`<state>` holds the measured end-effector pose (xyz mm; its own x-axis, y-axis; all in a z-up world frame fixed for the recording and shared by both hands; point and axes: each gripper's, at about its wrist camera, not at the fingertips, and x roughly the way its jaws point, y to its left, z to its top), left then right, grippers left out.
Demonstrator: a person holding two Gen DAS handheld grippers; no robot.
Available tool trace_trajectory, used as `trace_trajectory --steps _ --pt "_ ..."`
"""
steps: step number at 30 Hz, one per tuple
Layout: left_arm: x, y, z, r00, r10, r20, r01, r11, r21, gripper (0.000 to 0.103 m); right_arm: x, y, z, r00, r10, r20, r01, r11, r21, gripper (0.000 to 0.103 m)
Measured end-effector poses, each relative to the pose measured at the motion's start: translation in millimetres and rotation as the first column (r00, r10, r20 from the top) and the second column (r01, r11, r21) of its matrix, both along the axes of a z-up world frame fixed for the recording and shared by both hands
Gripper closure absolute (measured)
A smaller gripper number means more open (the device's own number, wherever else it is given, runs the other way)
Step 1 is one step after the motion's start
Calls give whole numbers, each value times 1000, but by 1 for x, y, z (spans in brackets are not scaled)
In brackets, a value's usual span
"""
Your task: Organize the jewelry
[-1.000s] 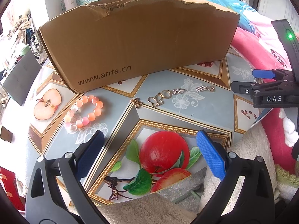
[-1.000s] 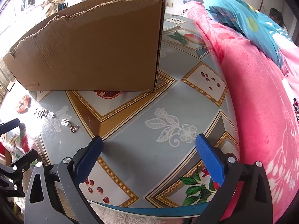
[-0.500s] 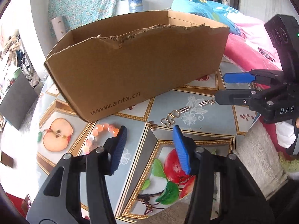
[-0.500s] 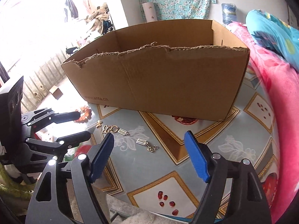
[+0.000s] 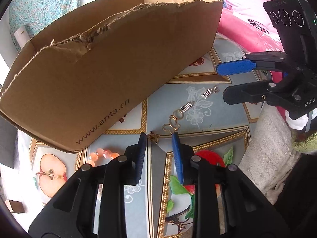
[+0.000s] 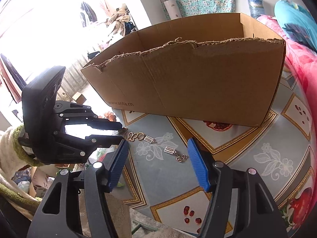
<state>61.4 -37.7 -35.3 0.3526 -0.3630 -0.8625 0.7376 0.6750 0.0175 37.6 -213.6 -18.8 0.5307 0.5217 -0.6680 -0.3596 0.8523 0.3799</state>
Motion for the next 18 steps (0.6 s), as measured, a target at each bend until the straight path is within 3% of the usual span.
trace_trajectory --steps 13,18 --pt "9 -13 -2 1000 4 7 -5 1000 28 96 7 1 -9 1000 12 -5 -12 999 53 43" --pt "8 -13 -3 997 81 0 -81 997 -7 96 5 -5 -6 1000 4 4 -5 998 55 44"
